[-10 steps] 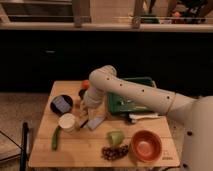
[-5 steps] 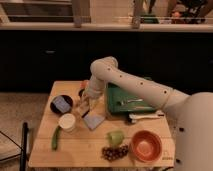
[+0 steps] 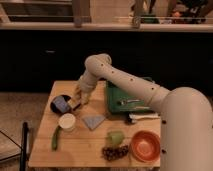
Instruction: Place eraser in metal cup
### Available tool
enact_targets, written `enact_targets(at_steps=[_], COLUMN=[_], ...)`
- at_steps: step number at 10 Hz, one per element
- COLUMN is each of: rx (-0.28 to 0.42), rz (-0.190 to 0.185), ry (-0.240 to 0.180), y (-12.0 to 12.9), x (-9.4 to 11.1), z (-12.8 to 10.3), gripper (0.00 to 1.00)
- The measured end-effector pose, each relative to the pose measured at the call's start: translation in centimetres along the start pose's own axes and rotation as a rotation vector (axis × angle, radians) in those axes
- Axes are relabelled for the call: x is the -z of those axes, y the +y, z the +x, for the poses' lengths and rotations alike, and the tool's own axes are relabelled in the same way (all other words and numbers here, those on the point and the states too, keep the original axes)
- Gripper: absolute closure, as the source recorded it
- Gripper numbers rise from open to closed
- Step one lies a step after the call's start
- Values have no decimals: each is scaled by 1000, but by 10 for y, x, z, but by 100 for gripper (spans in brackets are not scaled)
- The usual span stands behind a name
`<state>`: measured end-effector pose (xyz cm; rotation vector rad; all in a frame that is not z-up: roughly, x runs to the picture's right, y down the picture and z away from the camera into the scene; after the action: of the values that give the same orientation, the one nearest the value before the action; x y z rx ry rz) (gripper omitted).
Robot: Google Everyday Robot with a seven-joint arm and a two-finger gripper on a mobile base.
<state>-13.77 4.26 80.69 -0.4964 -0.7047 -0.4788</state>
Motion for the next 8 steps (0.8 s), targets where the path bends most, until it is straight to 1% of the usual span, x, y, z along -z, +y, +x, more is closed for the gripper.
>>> enact_targets(at_steps=[1,2,3,6,7,8], rx=[-19,-32,-56,-125,-157,-176], rz=[23,38,61,116,138,152], ry=[-7,-10,-9,6,15,20], y=[-7,-12,-17,-27,-29,-30], x=[-6,-10,-12,-13,-11,-9], z=[0,1,5,17,24,30], gripper=[100,100,100,100,100,100])
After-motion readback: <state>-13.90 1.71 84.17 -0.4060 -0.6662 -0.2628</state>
